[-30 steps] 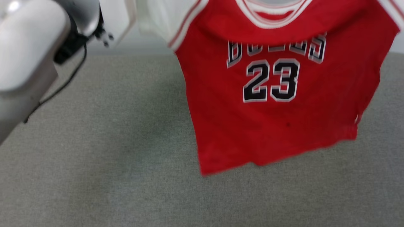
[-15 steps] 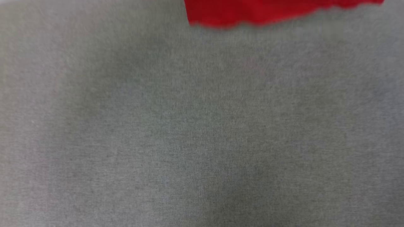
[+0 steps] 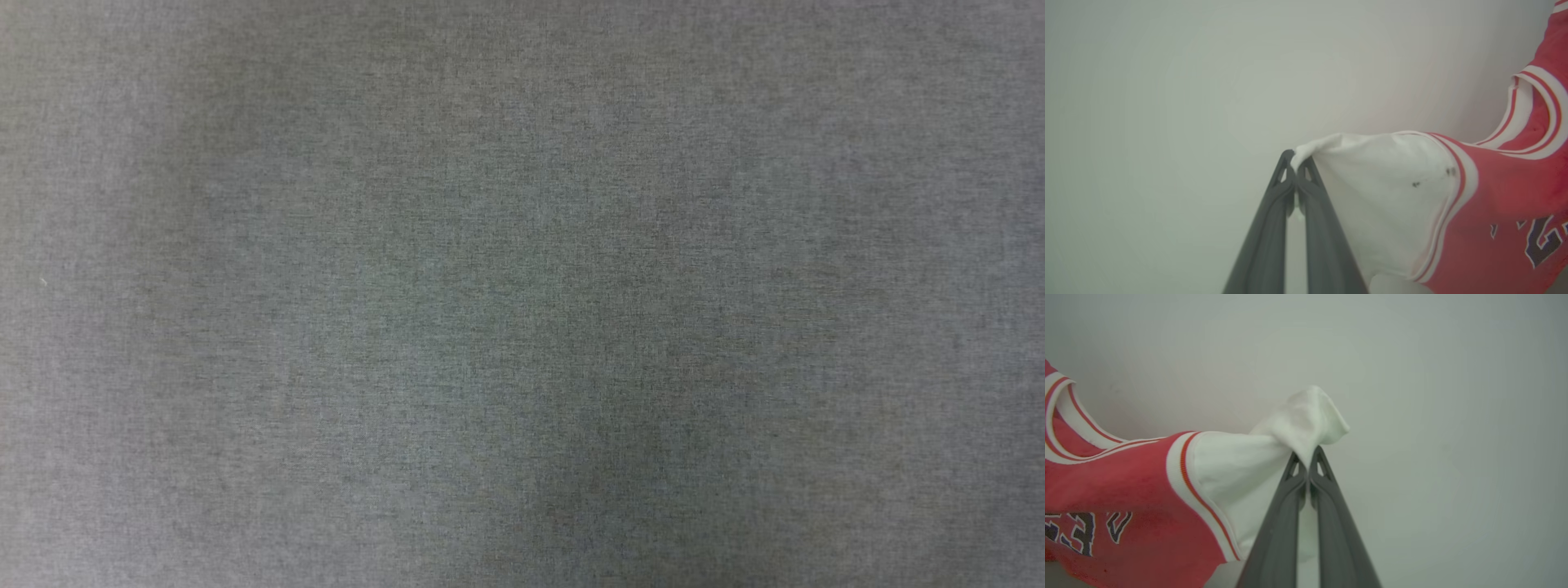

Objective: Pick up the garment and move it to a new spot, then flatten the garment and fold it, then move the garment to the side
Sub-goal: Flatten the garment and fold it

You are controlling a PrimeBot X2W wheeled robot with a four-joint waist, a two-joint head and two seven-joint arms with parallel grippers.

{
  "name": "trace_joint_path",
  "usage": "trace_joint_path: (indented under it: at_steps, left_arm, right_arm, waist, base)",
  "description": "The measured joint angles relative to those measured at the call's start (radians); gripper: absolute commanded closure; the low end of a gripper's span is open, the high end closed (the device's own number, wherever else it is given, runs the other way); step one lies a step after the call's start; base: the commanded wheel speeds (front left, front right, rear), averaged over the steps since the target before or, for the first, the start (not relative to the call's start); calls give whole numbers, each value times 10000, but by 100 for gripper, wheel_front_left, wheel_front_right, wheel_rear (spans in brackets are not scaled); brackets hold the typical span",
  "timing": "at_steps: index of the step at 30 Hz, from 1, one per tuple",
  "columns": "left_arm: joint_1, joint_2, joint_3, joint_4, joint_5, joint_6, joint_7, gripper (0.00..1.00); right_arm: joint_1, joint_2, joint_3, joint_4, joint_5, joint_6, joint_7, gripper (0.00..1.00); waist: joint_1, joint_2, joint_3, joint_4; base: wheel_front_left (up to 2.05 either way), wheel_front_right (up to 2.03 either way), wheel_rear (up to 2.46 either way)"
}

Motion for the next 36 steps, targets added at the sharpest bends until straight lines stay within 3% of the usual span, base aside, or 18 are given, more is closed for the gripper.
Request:
trace_joint_path:
  at_steps: [9, 15, 22, 31, 36]
  left_arm:
    - [2222, -221, -383, 326, -435, -21, -594, 100]
    - [4598, 144, -433, 58, -1057, 174, -1143, 100]
    - [7705, 384, -627, -786, -1967, 523, -1469, 100]
    - [11429, 1476, -715, -2376, -3225, 1129, -1567, 100]
    - [13176, 1988, -874, -3388, -3745, 1707, -1563, 100]
  right_arm:
    - [2028, 146, 1120, 750, 761, -2, -1053, 100]
    - [4140, 391, 1776, 995, 1507, -2, -1845, 100]
    - [6781, 176, 2640, 476, 2270, -2, -2339, 100]
    - [9613, -560, 2765, -376, 3225, -2, -2700, 100]
    - [11274, -1091, 2803, -1028, 3603, -2, -2429, 100]
  waist:
    - [0, 0, -252, -27]
    - [-1, 0, -844, -233]
    - [-2, 0, -1740, -348]
    - [-3, 0, -2993, -398]
    - [-3, 0, -3795, -397]
  base:
    - [0, 0, 0]
    - [0, 0, 0]
    - [0, 0, 0]
    - [0, 0, 0]
    - [0, 0, 0]
